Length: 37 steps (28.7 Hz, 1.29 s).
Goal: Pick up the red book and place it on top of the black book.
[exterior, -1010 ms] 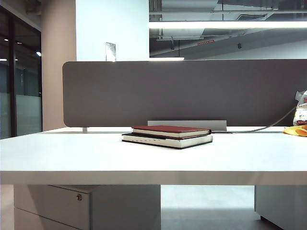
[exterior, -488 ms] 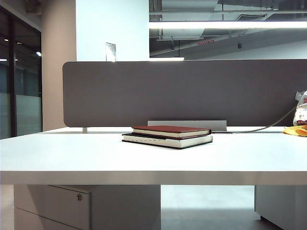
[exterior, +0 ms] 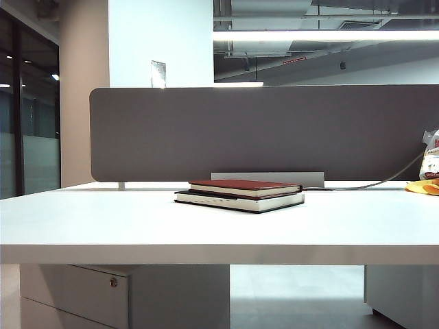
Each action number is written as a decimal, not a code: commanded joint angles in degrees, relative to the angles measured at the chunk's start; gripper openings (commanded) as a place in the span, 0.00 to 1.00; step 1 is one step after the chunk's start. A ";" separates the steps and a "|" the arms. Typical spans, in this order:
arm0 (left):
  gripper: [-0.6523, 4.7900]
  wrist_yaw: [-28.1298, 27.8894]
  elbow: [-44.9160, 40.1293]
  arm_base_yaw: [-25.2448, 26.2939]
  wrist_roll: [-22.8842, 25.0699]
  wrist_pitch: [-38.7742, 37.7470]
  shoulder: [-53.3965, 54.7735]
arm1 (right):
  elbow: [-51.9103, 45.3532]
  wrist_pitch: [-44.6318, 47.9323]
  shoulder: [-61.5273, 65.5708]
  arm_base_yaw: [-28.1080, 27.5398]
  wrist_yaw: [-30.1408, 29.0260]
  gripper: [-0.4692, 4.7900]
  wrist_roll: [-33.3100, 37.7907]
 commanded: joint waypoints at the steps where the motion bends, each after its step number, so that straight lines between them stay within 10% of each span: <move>1: 0.11 -1.57 -2.16 0.02 0.24 0.46 -2.45 | -6.38 5.99 -5.53 0.04 0.09 0.08 2.10; 37: 0.11 -4.63 -44.41 0.00 -9.35 17.46 -30.36 | -49.46 25.33 -36.63 0.15 1.40 0.08 9.99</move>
